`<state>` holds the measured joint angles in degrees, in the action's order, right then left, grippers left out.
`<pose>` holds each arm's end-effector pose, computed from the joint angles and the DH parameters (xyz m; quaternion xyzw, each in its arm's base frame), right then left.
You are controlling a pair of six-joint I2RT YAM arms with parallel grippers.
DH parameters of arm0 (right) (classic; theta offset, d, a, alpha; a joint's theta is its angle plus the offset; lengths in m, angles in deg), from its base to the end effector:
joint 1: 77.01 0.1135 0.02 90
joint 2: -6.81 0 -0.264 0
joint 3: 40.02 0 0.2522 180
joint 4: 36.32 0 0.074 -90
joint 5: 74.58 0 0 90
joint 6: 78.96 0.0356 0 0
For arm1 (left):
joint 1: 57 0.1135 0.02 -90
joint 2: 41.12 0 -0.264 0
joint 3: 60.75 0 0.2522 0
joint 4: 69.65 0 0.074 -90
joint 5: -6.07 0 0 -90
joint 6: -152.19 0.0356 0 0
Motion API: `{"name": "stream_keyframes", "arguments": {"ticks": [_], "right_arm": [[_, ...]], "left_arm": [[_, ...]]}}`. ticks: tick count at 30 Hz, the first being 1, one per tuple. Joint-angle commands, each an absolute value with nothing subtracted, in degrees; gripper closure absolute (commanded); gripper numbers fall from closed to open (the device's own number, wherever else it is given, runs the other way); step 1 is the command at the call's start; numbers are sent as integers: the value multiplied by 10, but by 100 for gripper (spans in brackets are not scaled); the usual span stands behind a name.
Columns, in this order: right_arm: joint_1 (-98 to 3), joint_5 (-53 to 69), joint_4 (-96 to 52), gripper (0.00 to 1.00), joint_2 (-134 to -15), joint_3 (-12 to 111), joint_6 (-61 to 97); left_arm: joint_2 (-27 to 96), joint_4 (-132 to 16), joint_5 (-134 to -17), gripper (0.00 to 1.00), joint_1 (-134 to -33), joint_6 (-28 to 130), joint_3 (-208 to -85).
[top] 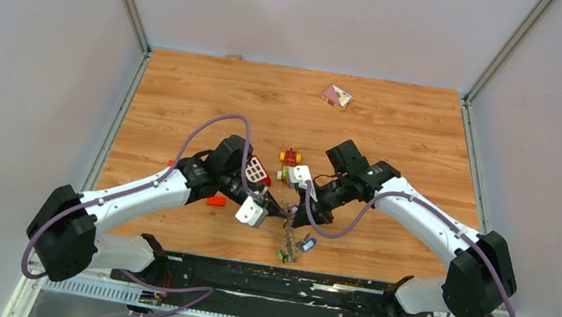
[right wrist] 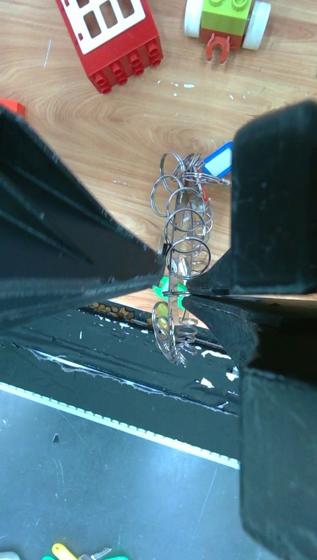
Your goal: Put the keys on the keyring
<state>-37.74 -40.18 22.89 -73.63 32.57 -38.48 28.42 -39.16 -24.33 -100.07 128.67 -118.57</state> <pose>0.1848 0.1890 0.2527 -0.6728 0.5546 0.4395 0.2160 0.1564 -0.1882 0.2478 0.7642 0.2932 -0.3736 0.4364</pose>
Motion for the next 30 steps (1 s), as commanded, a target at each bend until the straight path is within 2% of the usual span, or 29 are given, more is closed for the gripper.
{"name": "stream_keyframes", "arguments": {"ticks": [1, 7, 15, 30], "right_arm": [[-365, -400, 209, 100, -714, 317, -414], [-356, -404, 196, 100, -718, 319, -403], [-356, -394, 181, 100, -722, 324, -383], [-356, -387, 176, 100, -742, 329, -365]], "left_arm": [[277, -455, -235, 100, -1000, 1219, -1190], [274, -483, -234, 100, -1001, 1208, -1172], [275, -414, -219, 100, -1007, 1282, -1171], [275, -417, -216, 100, -1015, 1282, -1172]]}}
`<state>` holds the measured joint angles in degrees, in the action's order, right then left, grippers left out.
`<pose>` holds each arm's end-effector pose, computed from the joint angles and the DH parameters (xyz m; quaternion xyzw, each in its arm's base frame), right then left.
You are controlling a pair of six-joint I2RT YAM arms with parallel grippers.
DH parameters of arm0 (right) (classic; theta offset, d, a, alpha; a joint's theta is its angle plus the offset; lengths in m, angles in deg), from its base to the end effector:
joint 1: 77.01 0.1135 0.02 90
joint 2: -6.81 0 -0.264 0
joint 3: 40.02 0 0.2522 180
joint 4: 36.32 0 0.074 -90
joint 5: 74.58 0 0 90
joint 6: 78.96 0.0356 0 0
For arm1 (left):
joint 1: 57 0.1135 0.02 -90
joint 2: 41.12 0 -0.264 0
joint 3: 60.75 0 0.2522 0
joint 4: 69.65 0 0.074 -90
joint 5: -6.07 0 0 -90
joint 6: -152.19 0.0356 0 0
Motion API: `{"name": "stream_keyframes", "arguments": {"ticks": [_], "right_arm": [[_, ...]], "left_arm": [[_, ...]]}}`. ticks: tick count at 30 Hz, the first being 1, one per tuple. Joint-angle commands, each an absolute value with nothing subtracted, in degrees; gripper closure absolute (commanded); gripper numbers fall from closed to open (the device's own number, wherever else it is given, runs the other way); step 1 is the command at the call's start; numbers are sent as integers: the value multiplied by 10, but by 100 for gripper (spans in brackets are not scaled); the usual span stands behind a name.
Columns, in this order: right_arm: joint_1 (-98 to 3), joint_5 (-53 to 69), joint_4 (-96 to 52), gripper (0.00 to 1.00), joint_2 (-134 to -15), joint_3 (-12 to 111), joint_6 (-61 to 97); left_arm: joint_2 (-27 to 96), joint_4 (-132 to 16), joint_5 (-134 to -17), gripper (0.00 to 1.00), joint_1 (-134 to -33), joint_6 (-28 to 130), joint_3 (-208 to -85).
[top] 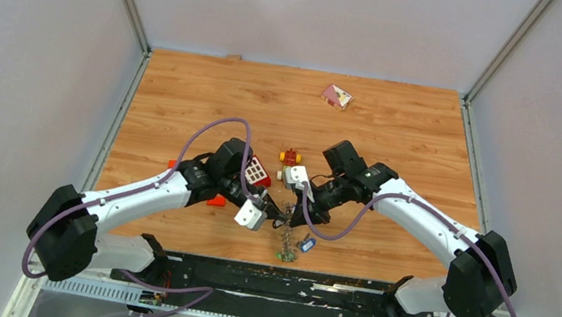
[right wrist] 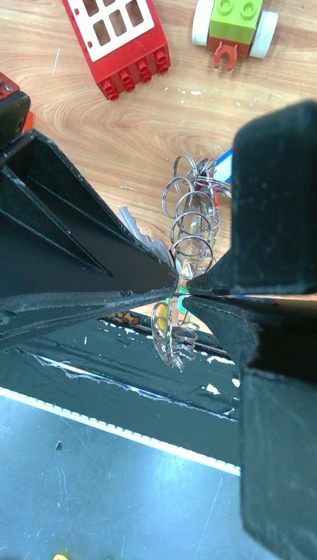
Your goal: Put the keys on the keyring
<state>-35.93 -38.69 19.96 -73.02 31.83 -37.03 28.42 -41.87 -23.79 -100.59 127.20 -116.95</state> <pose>0.1803 0.1954 0.2529 -0.6815 0.5473 0.4305 0.2250 0.1541 -0.1894 0.2423 0.7608 0.2914 -0.3817 0.4366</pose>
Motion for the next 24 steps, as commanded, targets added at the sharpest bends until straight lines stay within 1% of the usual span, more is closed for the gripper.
{"name": "stream_keyframes", "arguments": {"ticks": [1, 8, 24], "right_arm": [[-355, -387, 176, 100, -743, 329, -364], [-349, -378, 177, 100, -745, 331, -363], [-366, -388, 188, 100, -757, 345, -347]], "left_arm": [[276, -419, -217, 100, -1015, 1281, -1173], [277, -435, -224, 100, -1016, 1264, -1172], [274, -370, -199, 100, -1016, 1336, -1171]]}}
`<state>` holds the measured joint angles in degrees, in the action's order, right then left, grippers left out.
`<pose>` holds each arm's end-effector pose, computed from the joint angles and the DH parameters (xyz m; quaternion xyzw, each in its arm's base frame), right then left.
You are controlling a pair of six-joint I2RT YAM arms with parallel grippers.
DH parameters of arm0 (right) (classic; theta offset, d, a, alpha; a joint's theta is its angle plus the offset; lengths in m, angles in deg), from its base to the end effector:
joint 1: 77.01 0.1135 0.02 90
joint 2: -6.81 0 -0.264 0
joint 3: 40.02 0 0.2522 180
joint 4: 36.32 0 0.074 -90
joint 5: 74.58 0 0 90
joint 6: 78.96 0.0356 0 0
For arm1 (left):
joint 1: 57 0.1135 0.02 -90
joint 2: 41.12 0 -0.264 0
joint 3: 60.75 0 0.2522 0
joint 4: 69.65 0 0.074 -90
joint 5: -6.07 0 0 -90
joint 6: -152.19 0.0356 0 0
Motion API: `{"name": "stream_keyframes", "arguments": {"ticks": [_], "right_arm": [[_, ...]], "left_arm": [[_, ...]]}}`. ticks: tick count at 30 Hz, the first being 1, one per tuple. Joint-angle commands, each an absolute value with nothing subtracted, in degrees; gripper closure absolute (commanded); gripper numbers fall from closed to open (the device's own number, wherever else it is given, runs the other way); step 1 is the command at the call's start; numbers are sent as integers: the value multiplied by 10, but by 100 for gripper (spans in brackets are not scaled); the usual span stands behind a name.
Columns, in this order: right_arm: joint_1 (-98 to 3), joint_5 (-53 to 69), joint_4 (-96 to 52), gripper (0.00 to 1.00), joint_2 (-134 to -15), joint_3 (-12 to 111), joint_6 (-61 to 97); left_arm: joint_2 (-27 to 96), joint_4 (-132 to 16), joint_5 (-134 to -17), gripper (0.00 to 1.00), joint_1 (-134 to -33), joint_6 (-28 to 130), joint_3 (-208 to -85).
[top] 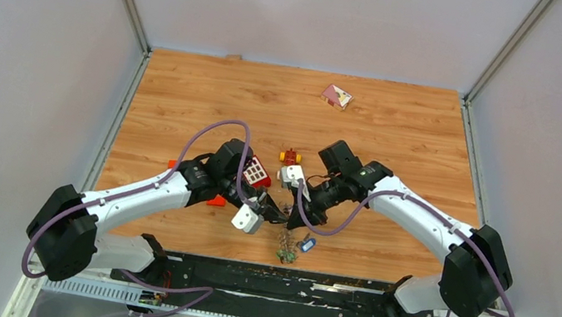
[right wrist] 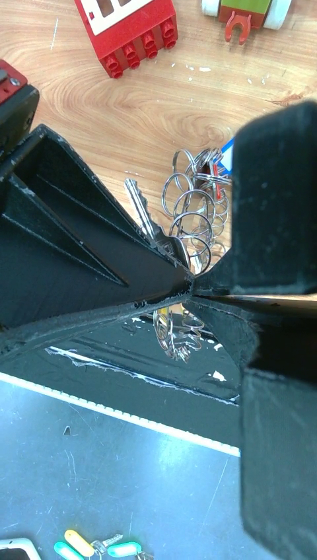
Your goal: Put the keys on the keyring
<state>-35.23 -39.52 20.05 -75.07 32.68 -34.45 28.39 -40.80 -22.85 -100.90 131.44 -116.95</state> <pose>0.1825 0.2021 0.2486 -0.6691 0.5602 0.4445 0.2024 0.1518 -0.1893 0.2415 0.7706 0.2617 -0.3766 0.4426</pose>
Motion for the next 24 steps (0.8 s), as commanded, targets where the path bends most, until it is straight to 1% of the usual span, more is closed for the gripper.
{"name": "stream_keyframes", "arguments": {"ticks": [1, 24], "right_arm": [[-369, -391, 188, 100, -756, 345, -347], [-390, -401, 200, 100, -748, 340, -356]], "left_arm": [[274, -370, -200, 100, -1017, 1337, -1171], [276, -370, -201, 100, -1016, 1325, -1171]]}}
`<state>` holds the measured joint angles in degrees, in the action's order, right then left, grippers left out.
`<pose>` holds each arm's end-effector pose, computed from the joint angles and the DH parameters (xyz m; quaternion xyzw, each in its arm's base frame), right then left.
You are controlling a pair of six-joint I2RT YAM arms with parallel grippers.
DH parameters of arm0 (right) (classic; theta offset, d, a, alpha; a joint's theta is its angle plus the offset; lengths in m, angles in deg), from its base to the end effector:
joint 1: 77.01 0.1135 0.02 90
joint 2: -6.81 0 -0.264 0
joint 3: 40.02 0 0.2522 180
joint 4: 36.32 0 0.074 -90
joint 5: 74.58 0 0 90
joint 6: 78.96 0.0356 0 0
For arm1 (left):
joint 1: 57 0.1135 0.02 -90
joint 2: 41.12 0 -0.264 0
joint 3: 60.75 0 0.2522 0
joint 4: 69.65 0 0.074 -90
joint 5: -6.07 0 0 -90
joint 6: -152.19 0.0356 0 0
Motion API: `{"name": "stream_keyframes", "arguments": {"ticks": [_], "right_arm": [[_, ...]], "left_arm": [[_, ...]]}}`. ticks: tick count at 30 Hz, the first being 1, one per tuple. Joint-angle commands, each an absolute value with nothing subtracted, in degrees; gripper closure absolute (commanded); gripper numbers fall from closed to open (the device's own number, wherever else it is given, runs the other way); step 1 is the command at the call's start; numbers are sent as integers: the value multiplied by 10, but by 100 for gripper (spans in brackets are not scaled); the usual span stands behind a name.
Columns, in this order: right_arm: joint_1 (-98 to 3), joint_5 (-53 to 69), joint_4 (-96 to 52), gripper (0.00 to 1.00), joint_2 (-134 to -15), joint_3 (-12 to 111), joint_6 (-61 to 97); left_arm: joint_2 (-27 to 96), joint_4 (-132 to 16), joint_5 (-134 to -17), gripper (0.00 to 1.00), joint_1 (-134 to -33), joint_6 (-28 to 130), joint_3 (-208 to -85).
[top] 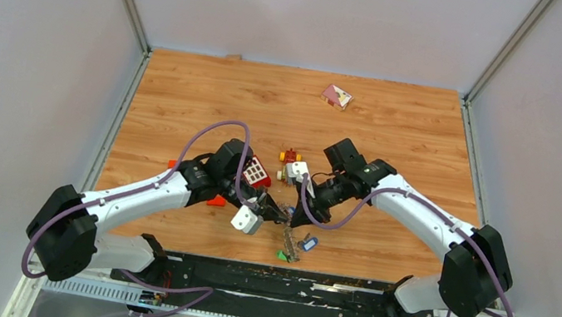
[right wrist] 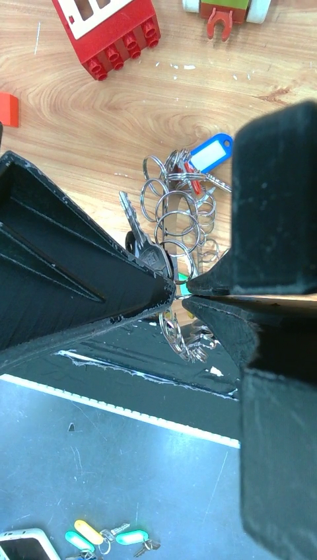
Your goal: Put the keys on the keyring
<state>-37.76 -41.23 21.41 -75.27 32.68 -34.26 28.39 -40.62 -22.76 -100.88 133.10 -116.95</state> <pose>0.1894 0.1931 0.2477 -0.6500 0.5750 0.4552 0.1990 0.1517 -0.1891 0.2413 0.7742 0.2512 -0.3713 0.4470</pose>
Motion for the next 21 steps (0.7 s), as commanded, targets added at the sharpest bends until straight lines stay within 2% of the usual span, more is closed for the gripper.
{"name": "stream_keyframes", "arguments": {"ticks": [1, 21], "right_arm": [[-390, -402, 199, 100, -748, 340, -355], [-404, -440, 196, 100, -774, 362, -321]], "left_arm": [[276, -370, -200, 100, -1016, 1326, -1171], [283, -334, -204, 100, -1023, 1380, -1175]]}}
